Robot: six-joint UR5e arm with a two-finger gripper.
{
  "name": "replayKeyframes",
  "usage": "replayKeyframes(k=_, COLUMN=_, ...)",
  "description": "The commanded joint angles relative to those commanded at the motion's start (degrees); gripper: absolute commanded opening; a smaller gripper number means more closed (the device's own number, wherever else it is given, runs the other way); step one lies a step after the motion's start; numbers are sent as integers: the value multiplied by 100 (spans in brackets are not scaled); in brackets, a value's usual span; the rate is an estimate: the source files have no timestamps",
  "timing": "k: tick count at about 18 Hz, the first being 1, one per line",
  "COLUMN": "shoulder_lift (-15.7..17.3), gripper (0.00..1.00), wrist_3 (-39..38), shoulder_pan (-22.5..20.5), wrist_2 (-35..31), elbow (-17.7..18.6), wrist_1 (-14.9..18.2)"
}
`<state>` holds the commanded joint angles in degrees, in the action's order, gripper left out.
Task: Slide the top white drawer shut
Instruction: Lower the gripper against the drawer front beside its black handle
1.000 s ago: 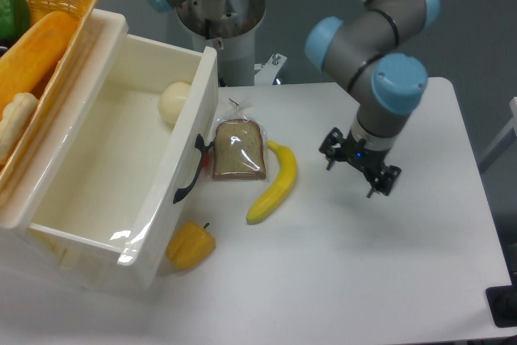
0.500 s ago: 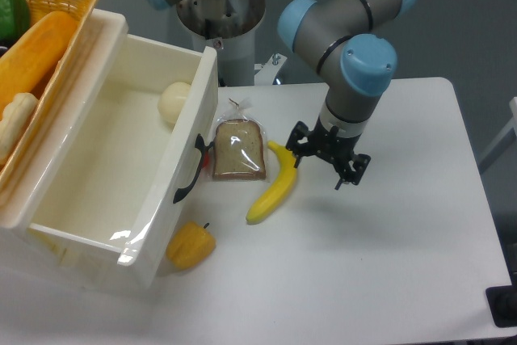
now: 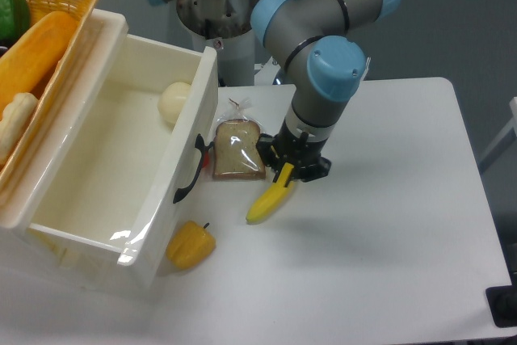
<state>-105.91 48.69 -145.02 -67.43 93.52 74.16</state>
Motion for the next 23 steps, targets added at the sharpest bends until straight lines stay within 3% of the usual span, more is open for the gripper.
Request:
replayKeyframes(k=3, shoulder_lift=0, gripper=18, wrist_3=9, shoulder_pan=70, wrist_2=292, elbow=-123, wrist_1=651)
replayKeyframes(k=5, shoulder_lift=0, gripper=17, wrist_3=52, shoulder_pan=97, wrist_2=388, elbow=-115, wrist_1=889)
replayKeyframes(k=7, shoulder_lift=0, gripper=13, wrist_3=61, shoulder_pan=53, wrist_2=914, elbow=-141, wrist_1=907)
replayKeyframes(k=11, shoulder_lift=18, gripper=12, wrist_3=53, shoulder_pan=44, wrist_2=1188, elbow=-159, wrist_1=1021)
replayKeyframes(k=23, shoulder_lift=62, gripper=11, wrist_3=17, shoulder_pan=105, wrist_2=1224, elbow=-150, wrist_1=1232)
